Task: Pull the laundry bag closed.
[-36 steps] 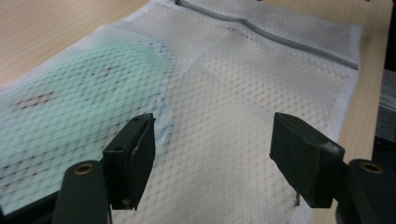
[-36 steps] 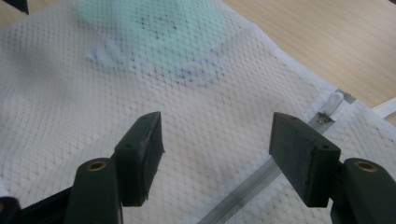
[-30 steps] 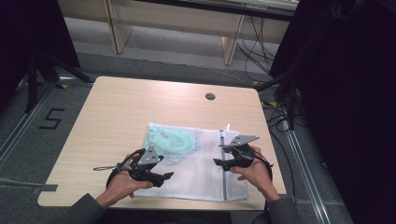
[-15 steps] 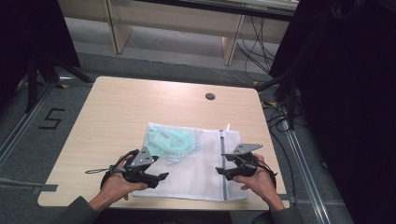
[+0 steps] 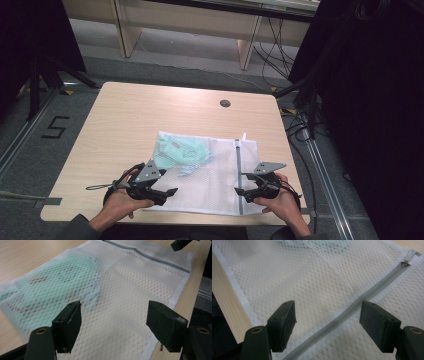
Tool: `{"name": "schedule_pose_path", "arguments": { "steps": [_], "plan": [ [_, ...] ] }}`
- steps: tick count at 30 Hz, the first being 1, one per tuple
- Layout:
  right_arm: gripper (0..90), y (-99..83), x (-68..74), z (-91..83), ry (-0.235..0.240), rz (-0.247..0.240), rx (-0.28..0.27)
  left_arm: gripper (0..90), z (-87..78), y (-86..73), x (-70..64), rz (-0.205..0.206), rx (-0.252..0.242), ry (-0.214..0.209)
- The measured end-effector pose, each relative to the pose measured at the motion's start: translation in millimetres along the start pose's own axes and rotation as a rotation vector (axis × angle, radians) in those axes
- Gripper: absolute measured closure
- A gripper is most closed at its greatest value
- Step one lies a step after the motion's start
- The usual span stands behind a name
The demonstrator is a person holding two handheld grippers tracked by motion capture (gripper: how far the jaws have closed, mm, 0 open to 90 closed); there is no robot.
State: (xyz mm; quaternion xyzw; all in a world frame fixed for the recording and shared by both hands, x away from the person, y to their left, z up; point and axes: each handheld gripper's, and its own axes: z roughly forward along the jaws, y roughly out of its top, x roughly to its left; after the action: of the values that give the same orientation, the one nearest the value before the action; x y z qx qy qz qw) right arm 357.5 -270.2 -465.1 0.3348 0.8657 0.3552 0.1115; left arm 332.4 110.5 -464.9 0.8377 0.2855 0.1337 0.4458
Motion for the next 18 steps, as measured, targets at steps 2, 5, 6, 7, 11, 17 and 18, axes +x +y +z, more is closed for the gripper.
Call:
{"name": "schedule_pose_path", "arguments": {
  "steps": [2, 5, 6, 7, 11, 17, 18],
  "plan": [
    [29.5, -2.2, 1.6, -2.0, -0.002, 0.009, 0.010, 27.8, -2.6, -0.1, 0.3, 0.007, 0.006, -0.004],
    [28.9, -4.4, 3.8, -5.5, 0.000, 0.014, 0.028, 27.7, -3.7, -2.8, 0.5, 0.013, 0.007, 0.003],
    [28.0, -7.3, 5.2, -5.7, -0.001, 0.008, 0.018, 27.7, -4.2, -3.7, 0.9, 0.017, 0.010, 0.004],
    [27.9, -7.9, 5.9, -6.9, -0.004, 0.005, 0.030, 27.6, -4.7, -5.0, 0.2, -0.020, 0.002, 0.000],
    [27.4, -13.8, 9.0, -7.5, -0.027, -0.014, 0.015, 27.5, -7.2, -6.7, -0.4, -0.030, -0.012, 0.014],
    [26.7, -18.2, 9.2, -11.1, -0.022, 0.006, 0.041, 27.3, -10.4, -9.1, -0.1, -0.014, 0.010, 0.022],
    [26.6, -18.1, 7.7, -12.2, -0.025, -0.011, 0.053, 27.4, -10.3, -9.1, 0.1, -0.011, 0.012, 0.024]
  ]
}}
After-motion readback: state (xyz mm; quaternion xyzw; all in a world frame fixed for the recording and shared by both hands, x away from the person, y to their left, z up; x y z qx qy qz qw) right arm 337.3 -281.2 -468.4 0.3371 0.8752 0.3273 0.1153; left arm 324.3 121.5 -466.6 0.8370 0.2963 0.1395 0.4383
